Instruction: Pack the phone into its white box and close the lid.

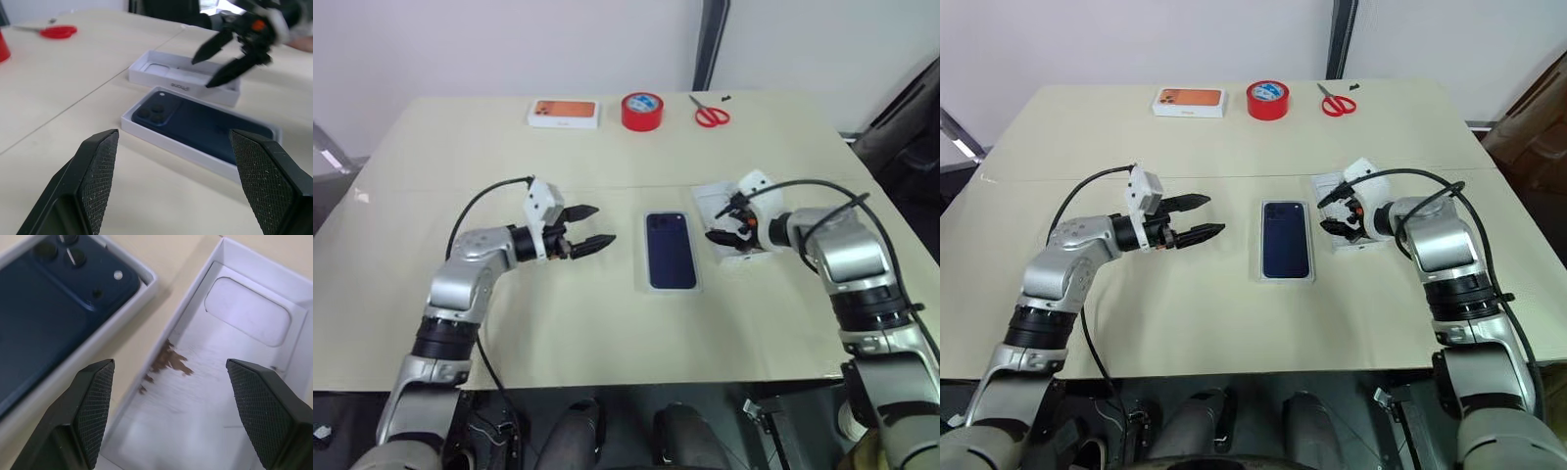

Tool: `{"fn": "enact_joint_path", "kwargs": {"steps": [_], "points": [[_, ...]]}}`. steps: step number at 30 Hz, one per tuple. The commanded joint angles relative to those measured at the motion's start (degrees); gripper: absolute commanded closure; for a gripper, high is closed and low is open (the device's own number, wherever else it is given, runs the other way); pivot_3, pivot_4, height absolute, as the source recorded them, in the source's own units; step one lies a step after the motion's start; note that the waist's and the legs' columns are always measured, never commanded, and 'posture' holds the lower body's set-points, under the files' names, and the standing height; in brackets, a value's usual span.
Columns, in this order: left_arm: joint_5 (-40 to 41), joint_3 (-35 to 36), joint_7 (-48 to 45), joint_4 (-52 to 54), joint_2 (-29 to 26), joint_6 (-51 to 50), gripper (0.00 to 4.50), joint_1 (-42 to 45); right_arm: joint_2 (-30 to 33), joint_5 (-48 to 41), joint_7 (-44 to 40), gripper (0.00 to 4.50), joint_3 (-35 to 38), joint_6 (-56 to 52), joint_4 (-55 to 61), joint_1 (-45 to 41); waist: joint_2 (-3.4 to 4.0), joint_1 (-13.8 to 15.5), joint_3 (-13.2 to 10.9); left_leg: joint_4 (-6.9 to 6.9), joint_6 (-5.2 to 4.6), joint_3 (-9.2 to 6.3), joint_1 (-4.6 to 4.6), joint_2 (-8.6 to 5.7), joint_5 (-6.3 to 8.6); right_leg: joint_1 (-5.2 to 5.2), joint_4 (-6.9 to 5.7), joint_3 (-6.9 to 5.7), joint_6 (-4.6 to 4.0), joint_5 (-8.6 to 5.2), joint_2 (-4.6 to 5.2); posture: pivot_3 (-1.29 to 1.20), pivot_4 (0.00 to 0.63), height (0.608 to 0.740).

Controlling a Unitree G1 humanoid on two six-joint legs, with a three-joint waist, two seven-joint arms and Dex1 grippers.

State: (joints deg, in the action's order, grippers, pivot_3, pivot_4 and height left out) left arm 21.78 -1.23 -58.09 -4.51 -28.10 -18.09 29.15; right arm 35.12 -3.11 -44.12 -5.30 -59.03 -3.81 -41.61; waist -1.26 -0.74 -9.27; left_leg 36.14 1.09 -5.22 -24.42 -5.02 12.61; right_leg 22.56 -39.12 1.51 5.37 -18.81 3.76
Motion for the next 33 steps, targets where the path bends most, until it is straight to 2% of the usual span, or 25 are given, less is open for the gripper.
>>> {"fn": "enact_joint_path", "kwargs": {"steps": [1,6,10,14,19,31,33], "points": [[-0.32,0.64,-1.36,2.81,-0.91,4.17,0.72,-1.31,-0.84,-0.97,3.49,0.68,0.54,-9.26,4.77,-2.49,0.01,0.18,-0.01,0.0,0.0,-0.01,-0.02,-0.01,0.0,0.01,0.01,-0.01,0.0,0.0,0.01,0.0,0.15,0.734],[-0.57,0.16,1.34,3.92,0.8,5.6,0.72,-3.34,-2.75,-1.74,8.16,0.68,-1.1,-21.53,9.7,-3.21,0.02,0.1,0.0,0.01,-0.06,-0.01,-0.04,-0.03,0.03,0.02,0.0,-0.02,0.0,0.0,0.04,0.0,0.15,0.734],[-0.98,-0.38,3.0,5.24,1.96,5.57,0.72,-4.71,-3.79,-2.4,11.39,0.68,-1.86,-26.66,12.1,-3.35,0.02,-0.08,0.0,-0.01,-0.06,-0.01,-0.06,-0.03,0.03,0.07,-0.04,-0.01,0.0,0.0,0.03,0.0,0.15,0.734],[-1.0,-0.22,3.25,6.69,2.11,6.09,0.72,-6.46,-7.02,-4.04,14.18,0.68,2.06,-33.43,12.31,-3.12,0.04,-0.17,0.01,-0.03,-0.07,0.01,-0.05,-0.02,0.04,0.1,-0.07,0.01,0.0,0.0,0.02,0.0,0.15,0.734],[0.16,1.02,1.37,9.21,0.11,7.2,0.72,-10.37,-8.05,-3.8,18.28,0.68,0.28,-32.89,12.46,-3.1,0.06,-0.18,0.01,-0.04,-0.07,0.04,-0.06,-0.02,0.04,0.12,-0.09,0.03,0.0,0.0,0.02,0.0,0.15,0.734],[-0.79,-0.21,4.19,10.42,2.12,7.05,0.72,-10.28,-12.35,-3.55,25.46,0.68,3.65,-29.0,4.31,-7.39,0.07,-0.2,0.01,-0.04,-0.3,0.04,-0.05,-0.02,0.17,0.13,-0.12,0.02,0.0,0.0,0.01,0.0,0.15,0.734],[-0.94,-0.24,4.52,10.36,2.22,6.95,0.65,-10.11,-12.42,-3.49,26.11,1.21,3.67,-28.21,3.48,-7.35,0.07,-0.2,0.01,-0.04,-0.3,0.05,-0.05,-0.02,0.17,0.12,-0.12,0.02,0.0,0.0,0.01,0.0,0.15,0.734]]}}
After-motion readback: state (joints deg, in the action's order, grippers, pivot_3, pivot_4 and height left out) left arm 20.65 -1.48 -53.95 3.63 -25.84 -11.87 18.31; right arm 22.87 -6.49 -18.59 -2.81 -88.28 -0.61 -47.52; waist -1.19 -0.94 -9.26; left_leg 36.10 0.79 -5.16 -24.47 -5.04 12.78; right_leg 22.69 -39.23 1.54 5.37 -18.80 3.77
